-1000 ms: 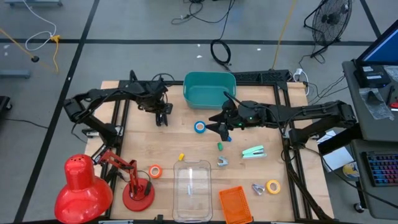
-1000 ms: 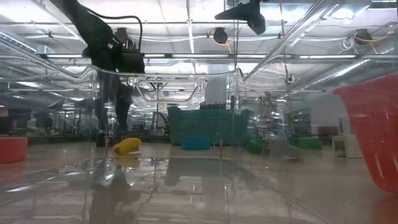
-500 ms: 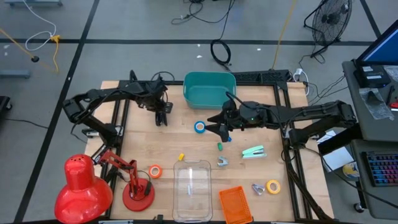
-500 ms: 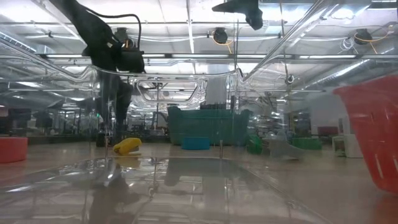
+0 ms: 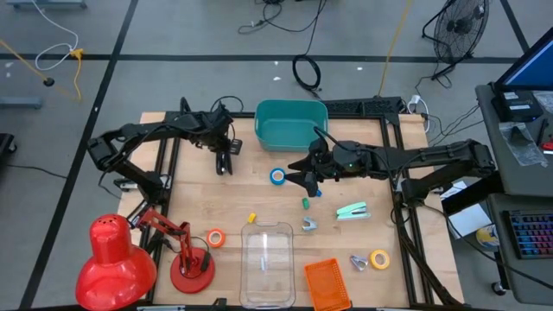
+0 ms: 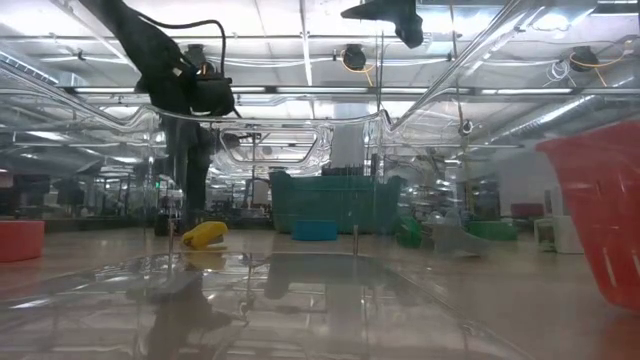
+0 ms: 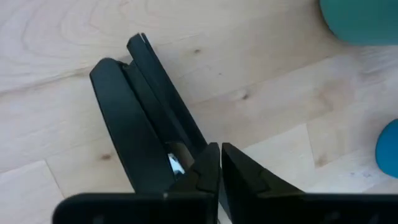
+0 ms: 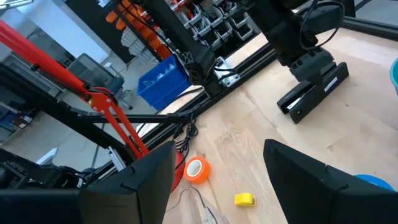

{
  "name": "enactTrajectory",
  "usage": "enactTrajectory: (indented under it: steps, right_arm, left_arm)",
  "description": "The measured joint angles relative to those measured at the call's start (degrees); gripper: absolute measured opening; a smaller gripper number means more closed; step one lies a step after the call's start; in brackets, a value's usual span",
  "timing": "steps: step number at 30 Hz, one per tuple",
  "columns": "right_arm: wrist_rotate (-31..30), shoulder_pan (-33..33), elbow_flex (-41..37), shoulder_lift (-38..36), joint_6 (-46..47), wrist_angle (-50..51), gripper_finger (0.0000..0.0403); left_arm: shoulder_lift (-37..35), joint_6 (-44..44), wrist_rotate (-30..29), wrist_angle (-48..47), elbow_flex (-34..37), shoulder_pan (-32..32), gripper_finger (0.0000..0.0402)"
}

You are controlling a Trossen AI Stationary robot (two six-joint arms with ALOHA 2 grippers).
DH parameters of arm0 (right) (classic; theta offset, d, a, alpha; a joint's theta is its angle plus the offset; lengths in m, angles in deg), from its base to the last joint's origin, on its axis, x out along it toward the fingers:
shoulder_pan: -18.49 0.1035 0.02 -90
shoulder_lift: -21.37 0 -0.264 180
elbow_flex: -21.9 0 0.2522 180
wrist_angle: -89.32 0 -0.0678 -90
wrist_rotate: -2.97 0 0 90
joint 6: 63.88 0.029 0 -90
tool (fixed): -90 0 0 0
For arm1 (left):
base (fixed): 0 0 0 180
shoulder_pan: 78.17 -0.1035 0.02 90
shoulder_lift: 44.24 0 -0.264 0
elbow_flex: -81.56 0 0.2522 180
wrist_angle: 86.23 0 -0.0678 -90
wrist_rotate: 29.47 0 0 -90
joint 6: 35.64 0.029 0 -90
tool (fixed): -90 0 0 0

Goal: Pick and place Stapler, Stapler remover, tape
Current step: Put the black stapler into the green bin

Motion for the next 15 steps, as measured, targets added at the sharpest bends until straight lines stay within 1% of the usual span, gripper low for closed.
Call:
enactTrajectory:
  steps: [4,9,15]
  right_arm:
    - [0.0,0.02,0.0,0.0,0.12,-0.03,0.0238]
    - [0.0,0.04,0.0,0.0,1.07,-0.66,0.0238]
    - [0.0,0.04,0.0,0.0,1.07,-2.8,0.0238]
  left_arm:
    - [0.01,0.52,-0.02,-0.26,0.0,0.0,0.0004]
    - [0.01,1.82,-0.42,-2.63,0.02,-0.57,0.0004]
    - [0.01,2.36,-1.35,-2.14,0.02,-0.5,0.0006]
